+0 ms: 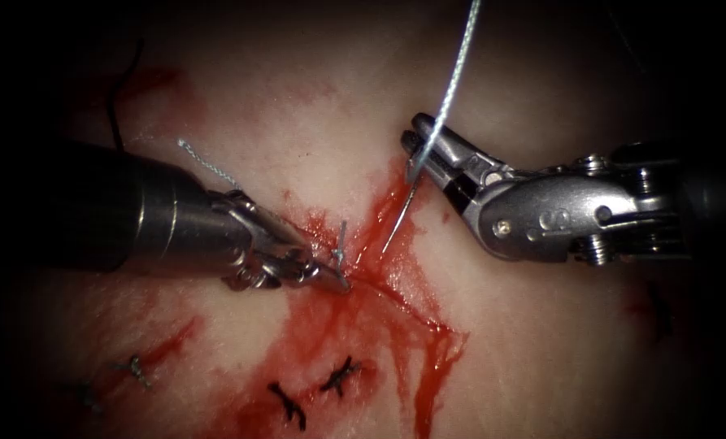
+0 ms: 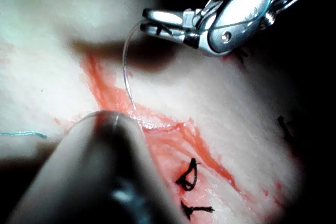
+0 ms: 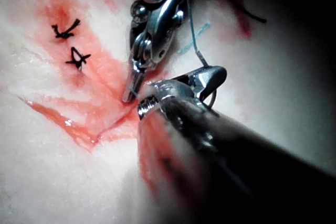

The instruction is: Wound Closure

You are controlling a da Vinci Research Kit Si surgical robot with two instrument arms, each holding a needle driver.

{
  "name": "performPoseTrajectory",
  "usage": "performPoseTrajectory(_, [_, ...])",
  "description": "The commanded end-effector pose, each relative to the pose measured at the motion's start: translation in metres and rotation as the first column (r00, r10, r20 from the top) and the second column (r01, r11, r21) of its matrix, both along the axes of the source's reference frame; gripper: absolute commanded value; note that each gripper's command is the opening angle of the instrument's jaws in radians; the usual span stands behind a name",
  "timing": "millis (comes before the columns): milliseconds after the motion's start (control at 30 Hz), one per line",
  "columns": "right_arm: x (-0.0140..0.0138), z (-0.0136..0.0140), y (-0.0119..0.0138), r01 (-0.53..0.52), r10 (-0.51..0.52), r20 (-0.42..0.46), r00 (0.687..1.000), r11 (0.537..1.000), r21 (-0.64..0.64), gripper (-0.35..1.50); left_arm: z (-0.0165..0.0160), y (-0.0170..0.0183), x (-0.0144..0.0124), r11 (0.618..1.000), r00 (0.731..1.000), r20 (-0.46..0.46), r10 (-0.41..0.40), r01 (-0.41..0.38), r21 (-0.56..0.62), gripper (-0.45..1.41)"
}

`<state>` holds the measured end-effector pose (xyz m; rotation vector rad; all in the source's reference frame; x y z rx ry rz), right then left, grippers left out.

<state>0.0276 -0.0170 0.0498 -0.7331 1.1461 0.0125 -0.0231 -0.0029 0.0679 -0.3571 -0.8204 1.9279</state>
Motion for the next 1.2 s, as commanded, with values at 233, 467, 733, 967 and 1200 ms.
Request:
performPoseTrajectory(233, [0.0024,0.0006,-0.0010,0.024,-0.023,0.007,1.000,0.999,-0.042,-0.35,0.0007,-0.0004,-0.0001,1.000,1.000,-0.025,0.015,-0.015,-0.008,-0.45])
performPoseTrajectory(467, [0.0026,0.0018,-0.0011,0.053,-0.052,0.014,0.999,0.993,-0.106,-0.35,0.0007,-0.0004,0.0002,1.000,1.000,-0.024,0.016,-0.017,-0.008,-0.45])
performPoseTrajectory(733, [0.0031,0.0032,-0.0020,0.089,-0.084,0.036,0.996,0.982,-0.167,-0.35,0.0007,-0.0005,0.0008,0.999,0.998,-0.045,0.031,-0.032,-0.013,-0.45])
performPoseTrajectory(967, [0.0039,0.0042,-0.0036,0.116,-0.110,0.040,0.993,0.973,-0.201,-0.35,0.0007,-0.0006,0.0013,0.999,0.997,-0.067,0.043,-0.045,-0.022,-0.45])
performPoseTrajectory(1200, [0.0041,0.0049,-0.0041,0.139,-0.127,0.063,0.990,0.962,-0.235,-0.35,0.0007,-0.0007,0.0013,0.999,0.997,-0.067,0.045,-0.046,-0.020,-0.45])
